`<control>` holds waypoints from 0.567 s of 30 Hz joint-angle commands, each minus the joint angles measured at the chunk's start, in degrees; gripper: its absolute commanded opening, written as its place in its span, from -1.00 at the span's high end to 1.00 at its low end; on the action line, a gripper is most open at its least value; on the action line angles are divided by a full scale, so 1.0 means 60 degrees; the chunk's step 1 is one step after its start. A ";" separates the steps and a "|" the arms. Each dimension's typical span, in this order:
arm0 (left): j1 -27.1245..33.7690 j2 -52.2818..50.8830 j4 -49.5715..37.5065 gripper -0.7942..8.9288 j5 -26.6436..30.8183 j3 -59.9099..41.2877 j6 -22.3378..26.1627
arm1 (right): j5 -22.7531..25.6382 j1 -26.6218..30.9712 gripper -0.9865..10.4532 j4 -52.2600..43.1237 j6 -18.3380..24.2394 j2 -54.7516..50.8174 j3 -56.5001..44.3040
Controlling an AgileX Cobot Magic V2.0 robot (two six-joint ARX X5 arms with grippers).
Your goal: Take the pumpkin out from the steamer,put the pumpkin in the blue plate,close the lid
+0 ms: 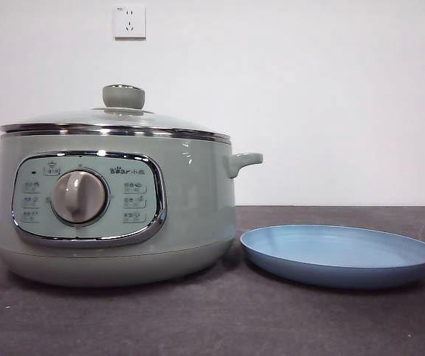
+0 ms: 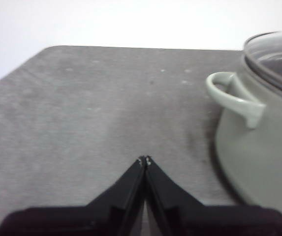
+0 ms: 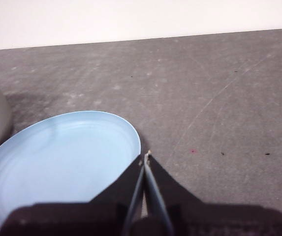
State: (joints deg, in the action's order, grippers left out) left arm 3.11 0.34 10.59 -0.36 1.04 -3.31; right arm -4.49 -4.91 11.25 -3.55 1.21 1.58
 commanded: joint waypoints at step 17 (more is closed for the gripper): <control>0.0036 -0.0018 -0.0004 0.85 -0.2747 0.0029 -0.3333 | -0.0270 -0.0007 0.85 0.0998 -0.3774 0.0022 0.0259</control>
State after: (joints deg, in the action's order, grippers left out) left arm 3.11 0.34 9.87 -16.27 1.13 -21.47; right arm -5.98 -4.91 16.25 -24.58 1.23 3.03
